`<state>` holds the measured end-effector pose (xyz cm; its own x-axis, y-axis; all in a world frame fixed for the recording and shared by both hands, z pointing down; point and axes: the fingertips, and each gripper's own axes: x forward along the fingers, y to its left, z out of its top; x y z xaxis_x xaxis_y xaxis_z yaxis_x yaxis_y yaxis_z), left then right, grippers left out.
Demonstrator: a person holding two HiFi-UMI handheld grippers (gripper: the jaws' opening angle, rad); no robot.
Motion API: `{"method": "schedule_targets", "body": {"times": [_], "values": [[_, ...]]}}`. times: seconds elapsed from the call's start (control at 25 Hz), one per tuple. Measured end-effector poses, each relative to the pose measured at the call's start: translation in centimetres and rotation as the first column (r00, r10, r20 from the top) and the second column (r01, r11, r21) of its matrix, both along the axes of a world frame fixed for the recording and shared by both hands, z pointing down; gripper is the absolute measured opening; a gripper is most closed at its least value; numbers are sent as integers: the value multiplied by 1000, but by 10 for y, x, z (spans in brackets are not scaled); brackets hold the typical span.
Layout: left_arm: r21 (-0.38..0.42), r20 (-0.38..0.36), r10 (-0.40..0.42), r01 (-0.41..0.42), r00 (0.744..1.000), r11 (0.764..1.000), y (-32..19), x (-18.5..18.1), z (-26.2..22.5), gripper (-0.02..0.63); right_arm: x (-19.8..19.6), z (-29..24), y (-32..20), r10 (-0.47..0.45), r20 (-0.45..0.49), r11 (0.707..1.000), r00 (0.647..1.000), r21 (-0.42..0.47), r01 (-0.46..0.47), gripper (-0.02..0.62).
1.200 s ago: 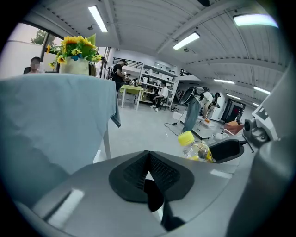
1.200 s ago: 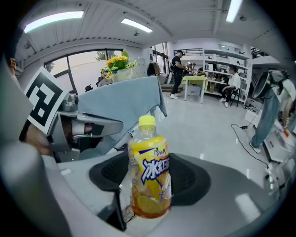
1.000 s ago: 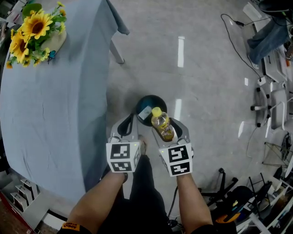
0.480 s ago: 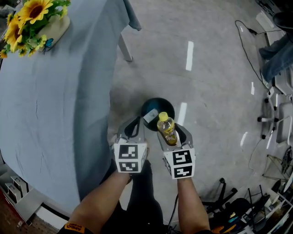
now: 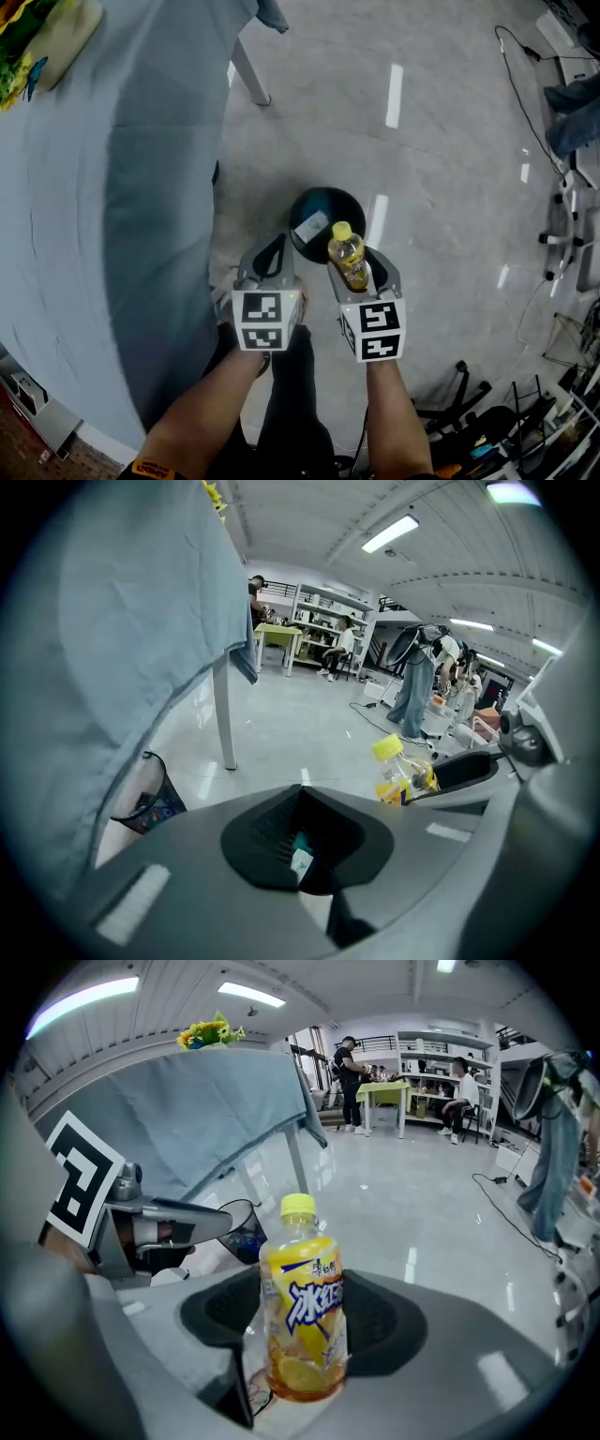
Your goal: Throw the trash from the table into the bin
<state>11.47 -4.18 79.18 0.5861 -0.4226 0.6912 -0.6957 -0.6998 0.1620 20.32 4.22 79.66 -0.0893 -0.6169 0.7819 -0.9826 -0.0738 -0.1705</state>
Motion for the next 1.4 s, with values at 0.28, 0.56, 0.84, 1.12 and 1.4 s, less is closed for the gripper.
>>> {"method": "schedule_targets", "body": {"times": [0.28, 0.56, 0.84, 1.12, 1.4], "values": [[-13, 17, 15, -15, 1000, 1000, -1, 7, 38, 8, 4, 38, -4, 13, 20, 1000, 1000, -13, -13, 276], [-18, 36, 45, -45, 998, 999, -9, 14, 74, 8, -1, 90, -7, 5, 34, 999, 999, -50, -3, 276], [-23, 62, 83, -81, 995, 996, -12, 19, 101, 8, -7, 129, -16, -4, 57, 997, 998, -77, 9, 276], [-46, 105, 100, -96, 989, 994, -10, 12, 136, 8, -19, 175, -16, -26, 84, 990, 996, -133, 37, 276], [-54, 137, 92, -85, 986, 995, -15, 2, 148, 8, -32, 204, -18, -72, 102, 975, 992, -202, 92, 279]]}}
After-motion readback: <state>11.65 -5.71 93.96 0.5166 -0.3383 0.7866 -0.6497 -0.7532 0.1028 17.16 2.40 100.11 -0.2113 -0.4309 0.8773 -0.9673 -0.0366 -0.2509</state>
